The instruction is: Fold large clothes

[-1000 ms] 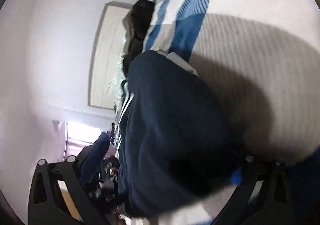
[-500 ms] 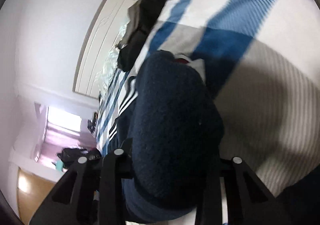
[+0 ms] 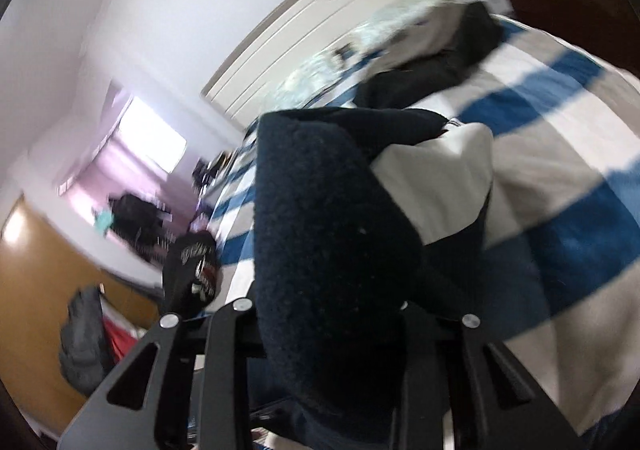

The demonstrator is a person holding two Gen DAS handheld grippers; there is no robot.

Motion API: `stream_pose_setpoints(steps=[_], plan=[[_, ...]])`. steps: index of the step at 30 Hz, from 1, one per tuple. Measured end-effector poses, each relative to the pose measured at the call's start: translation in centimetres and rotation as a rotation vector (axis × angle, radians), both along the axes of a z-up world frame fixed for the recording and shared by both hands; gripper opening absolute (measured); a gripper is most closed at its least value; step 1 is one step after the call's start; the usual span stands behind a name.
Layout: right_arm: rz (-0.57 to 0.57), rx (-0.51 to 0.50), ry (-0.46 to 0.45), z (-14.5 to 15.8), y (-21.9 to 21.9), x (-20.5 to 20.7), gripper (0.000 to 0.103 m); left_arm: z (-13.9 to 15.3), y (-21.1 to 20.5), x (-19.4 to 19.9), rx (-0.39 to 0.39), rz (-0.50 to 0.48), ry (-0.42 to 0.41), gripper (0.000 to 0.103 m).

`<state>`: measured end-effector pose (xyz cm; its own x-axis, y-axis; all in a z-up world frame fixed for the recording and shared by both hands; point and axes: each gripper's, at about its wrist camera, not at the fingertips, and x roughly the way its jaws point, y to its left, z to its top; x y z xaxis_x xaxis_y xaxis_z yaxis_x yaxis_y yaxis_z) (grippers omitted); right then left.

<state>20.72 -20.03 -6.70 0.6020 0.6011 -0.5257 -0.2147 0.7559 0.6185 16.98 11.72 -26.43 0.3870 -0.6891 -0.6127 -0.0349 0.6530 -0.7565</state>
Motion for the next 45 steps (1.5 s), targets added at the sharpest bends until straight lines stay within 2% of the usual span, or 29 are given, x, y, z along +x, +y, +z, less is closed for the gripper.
stream_pose_setpoints(steps=[3, 6, 8, 12, 15, 18, 21, 25, 31, 33, 36, 38, 40, 42, 45], plan=[[0.068, -0.054, 0.003, 1.1, 4.5, 0.8, 0.030, 1.1, 1.2, -0.4, -0.030, 0.026, -0.009, 0.097], [0.137, -0.121, 0.026, 1.2, 9.1, 1.3, 0.030, 3.2, 2.8, -1.9, 0.037, 0.073, -0.069, 0.097], [0.166, -0.138, 0.042, 1.0, 11.3, 1.4, 0.030, 3.7, 4.7, -3.1, 0.080, 0.116, -0.073, 0.097], [0.220, -0.160, 0.052, 0.5, 14.9, 1.2, 0.030, 1.0, 6.9, -3.6, 0.072, 0.123, -0.008, 0.097], [0.272, -0.185, 0.058, 0.3, 17.7, 0.6, 0.030, -0.1, 7.5, -3.3, 0.027, 0.142, 0.002, 0.097], [0.338, -0.224, 0.071, -0.1, 20.7, -0.2, 0.030, -0.7, 7.4, -3.3, 0.026, 0.141, -0.012, 0.097], [0.417, -0.305, 0.090, -1.5, 23.9, -1.6, 0.029, -1.0, 7.5, -3.6, 0.014, 0.146, -0.035, 0.097], [0.499, -0.407, 0.137, -5.2, 27.3, -3.4, 0.030, -0.3, 8.4, -4.2, -0.046, 0.168, -0.026, 0.097], [0.531, -0.476, 0.234, -10.9, 27.9, -4.0, 0.031, -0.9, 9.3, -4.2, -0.093, 0.163, -0.026, 0.097], [0.538, -0.499, 0.236, -12.0, 27.6, -4.1, 0.037, -1.1, 9.3, -4.0, -0.104, 0.156, -0.036, 0.097], [0.569, -0.508, 0.176, -11.3, 27.4, -5.1, 0.050, -1.3, 10.4, -4.3, -0.108, 0.147, -0.047, 0.097], [0.605, -0.482, 0.133, -9.9, 27.1, -5.9, 0.078, -1.3, 10.4, -4.2, -0.115, 0.146, -0.053, 0.097], [0.653, -0.477, 0.078, -8.1, 26.9, -7.3, 0.095, -1.4, 10.4, -4.2, -0.121, 0.141, -0.054, 0.097], [0.686, -0.502, -0.014, -6.1, 26.3, -9.1, 0.095, -1.4, 10.5, -4.4, -0.140, 0.140, -0.051, 0.097], [0.657, -0.628, -0.186, -4.0, 25.4, -12.0, 0.099, -1.3, 10.5, -4.6, -0.112, 0.098, -0.055, 0.097]])
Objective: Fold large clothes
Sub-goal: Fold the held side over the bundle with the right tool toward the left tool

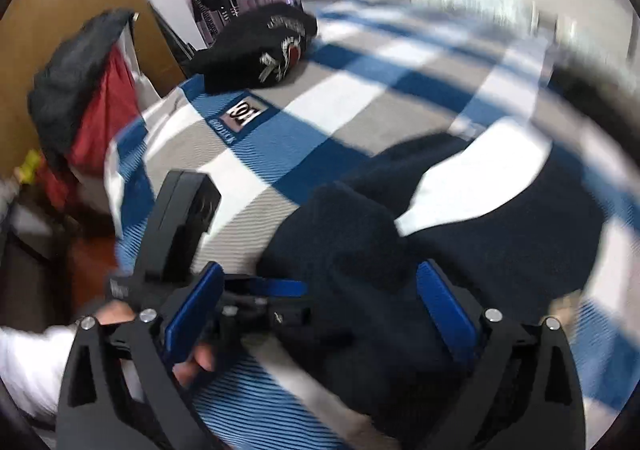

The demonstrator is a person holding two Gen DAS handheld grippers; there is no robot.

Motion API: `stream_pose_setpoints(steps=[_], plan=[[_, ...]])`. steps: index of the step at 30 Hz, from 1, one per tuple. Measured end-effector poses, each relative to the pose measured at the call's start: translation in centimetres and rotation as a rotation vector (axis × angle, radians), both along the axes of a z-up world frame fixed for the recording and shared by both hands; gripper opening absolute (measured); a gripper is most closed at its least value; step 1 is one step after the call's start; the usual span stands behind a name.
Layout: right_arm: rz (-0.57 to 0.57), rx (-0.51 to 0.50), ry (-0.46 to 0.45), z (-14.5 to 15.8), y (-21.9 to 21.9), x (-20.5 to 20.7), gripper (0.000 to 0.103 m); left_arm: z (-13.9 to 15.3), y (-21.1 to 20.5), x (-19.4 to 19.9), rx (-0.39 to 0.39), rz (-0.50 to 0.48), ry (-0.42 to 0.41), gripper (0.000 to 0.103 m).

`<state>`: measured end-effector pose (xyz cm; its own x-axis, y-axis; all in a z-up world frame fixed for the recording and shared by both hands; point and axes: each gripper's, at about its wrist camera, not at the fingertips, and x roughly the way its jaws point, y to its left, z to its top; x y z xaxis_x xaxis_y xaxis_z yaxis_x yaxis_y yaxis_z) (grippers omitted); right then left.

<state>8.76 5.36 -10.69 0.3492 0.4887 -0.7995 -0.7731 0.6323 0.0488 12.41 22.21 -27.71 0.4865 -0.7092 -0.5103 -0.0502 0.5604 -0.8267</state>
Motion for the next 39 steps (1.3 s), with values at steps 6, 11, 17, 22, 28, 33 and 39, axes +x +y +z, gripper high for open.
stream_pose_setpoints(steps=[6, 11, 17, 22, 28, 33, 39], plan=[[0.056, -0.091, -0.216, 0.4, -1.5, -3.0, 0.098, 0.0, 0.4, 0.2, -0.018, -0.053, 0.014, 0.097], [0.050, -0.106, -0.193, -0.3, -2.5, -2.6, 0.098, 0.4, 2.1, 0.9, -0.075, -0.049, 0.043, 0.097], [0.070, -0.320, -0.323, -3.9, 1.2, -1.8, 0.098, -0.6, 3.3, 4.1, -0.149, -0.090, 0.112, 0.097], [0.085, -0.461, -0.372, -7.2, 3.9, -0.6, 0.098, -1.1, 4.9, 5.1, -0.154, -0.084, 0.115, 0.097], [0.095, -0.543, -0.329, -9.5, 5.3, 2.1, 0.074, -2.0, 5.3, 5.4, -0.187, -0.110, 0.129, 0.097], [0.135, -0.548, -0.291, -10.0, 5.6, 3.1, 0.047, -2.1, 6.0, 4.8, -0.196, -0.121, 0.126, 0.097], [0.103, -0.435, -0.318, -6.9, 4.3, 3.3, 0.033, -2.8, 7.5, 4.0, -0.249, -0.094, 0.139, 0.097]])
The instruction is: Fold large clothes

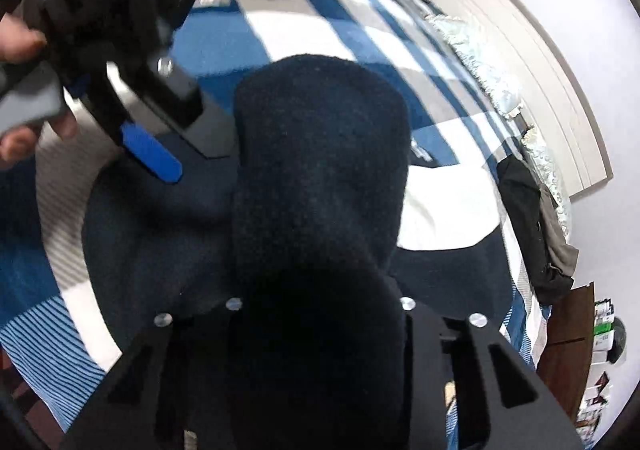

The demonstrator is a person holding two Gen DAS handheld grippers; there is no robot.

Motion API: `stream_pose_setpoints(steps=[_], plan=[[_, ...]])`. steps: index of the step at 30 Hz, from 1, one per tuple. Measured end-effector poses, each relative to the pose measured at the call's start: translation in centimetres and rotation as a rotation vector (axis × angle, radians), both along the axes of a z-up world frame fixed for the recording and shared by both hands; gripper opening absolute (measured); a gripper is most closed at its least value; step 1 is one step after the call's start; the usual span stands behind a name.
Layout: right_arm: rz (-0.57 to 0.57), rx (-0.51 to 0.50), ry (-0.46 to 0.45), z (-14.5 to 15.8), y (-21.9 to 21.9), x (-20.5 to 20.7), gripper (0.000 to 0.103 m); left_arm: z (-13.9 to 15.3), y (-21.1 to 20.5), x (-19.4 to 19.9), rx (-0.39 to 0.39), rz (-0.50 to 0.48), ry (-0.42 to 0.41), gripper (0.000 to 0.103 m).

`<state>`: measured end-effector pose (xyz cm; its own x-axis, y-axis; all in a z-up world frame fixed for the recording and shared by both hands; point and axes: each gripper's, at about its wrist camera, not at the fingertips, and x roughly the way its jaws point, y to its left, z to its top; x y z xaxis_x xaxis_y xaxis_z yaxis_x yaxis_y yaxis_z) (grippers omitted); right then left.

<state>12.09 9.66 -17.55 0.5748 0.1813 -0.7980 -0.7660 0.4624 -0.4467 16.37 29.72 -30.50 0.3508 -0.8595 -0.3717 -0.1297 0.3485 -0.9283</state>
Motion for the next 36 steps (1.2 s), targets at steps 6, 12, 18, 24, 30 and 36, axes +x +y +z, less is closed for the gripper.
stream_pose_setpoints(steps=[6, 12, 18, 24, 30, 36], plan=[[-0.012, 0.168, -0.027, 5.0, -1.6, 0.2, 0.031, -0.3, -0.5, 0.0, 0.028, -0.001, 0.014, 0.097], [0.147, 0.140, -0.026, 6.6, 1.0, -2.9, 0.031, -0.9, -1.1, 0.4, 0.042, 0.008, 0.035, 0.096], [0.204, 0.097, -0.029, 5.4, 3.8, -4.9, 0.031, -2.1, -0.4, 0.2, 0.004, 0.033, 0.062, 0.096], [0.141, 0.085, -0.008, 3.0, 3.0, -5.6, 0.032, -0.2, 1.0, -1.4, 0.080, 0.052, 0.052, 0.096], [0.105, 0.061, 0.046, -0.1, 3.4, -5.9, 0.034, 2.6, 5.5, -4.9, 0.210, 0.149, 0.060, 0.096], [0.021, 0.038, 0.167, -4.7, 3.5, -5.0, 0.048, 5.8, 9.5, -7.4, 0.241, 0.292, 0.013, 0.096]])
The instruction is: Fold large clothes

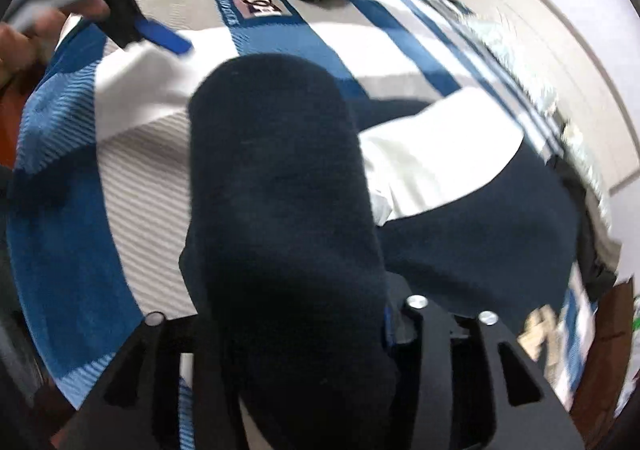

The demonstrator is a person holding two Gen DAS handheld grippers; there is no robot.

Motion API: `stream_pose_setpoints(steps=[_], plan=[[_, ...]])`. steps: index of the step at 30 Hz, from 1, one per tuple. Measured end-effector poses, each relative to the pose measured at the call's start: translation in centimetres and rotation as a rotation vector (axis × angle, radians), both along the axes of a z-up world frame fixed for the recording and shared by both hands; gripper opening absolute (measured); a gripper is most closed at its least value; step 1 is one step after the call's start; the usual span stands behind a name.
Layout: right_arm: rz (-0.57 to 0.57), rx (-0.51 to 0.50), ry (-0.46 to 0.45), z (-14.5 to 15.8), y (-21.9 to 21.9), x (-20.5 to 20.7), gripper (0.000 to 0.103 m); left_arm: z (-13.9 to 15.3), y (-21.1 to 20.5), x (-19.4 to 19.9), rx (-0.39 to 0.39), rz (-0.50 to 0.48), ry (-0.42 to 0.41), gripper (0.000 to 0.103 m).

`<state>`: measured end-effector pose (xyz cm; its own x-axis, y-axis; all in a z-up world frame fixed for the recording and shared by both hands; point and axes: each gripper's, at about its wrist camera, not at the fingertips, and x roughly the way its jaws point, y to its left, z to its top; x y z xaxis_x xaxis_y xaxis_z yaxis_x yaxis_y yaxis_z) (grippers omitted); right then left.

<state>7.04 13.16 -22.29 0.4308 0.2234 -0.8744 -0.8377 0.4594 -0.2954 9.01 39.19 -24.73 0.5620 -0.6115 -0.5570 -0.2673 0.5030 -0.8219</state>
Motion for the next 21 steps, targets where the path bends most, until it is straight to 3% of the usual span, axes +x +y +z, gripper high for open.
stream_pose_setpoints(steps=[3, 4, 5, 8, 12, 14, 17, 21], plan=[[-0.034, 0.012, 0.014, 0.0, 0.0, 0.3, 0.056, 3.2, 0.1, -0.2, 0.034, -0.014, -0.032, 0.096], [-0.040, 0.033, 0.039, 0.8, 0.0, 0.3, 0.067, 4.4, -0.6, 0.2, 0.054, -0.025, -0.036, 0.096], [-0.042, 0.073, 0.082, 1.7, -0.3, 0.3, 0.084, 5.3, -1.2, 0.3, 0.071, -0.037, -0.041, 0.097], [-0.083, 0.281, 0.181, 6.5, -2.5, -0.6, 0.098, 8.6, -3.7, 0.7, 0.149, -0.092, -0.095, 0.097], [-0.127, 0.581, 0.289, 13.4, -9.5, -1.7, 0.099, 12.0, -9.0, 1.7, 0.164, -0.172, -0.179, 0.097], [-0.150, 0.667, 0.301, 14.9, -12.6, -2.1, 0.099, 12.4, -11.6, 2.4, 0.157, -0.209, -0.195, 0.097], [-0.187, 0.709, 0.345, 14.5, -15.2, -1.5, 0.099, 10.7, -16.1, 3.6, 0.155, -0.282, -0.171, 0.097], [-0.263, 0.759, 0.404, 11.4, -18.2, 0.1, 0.099, 7.0, -19.5, 3.8, 0.140, -0.319, -0.154, 0.097]])
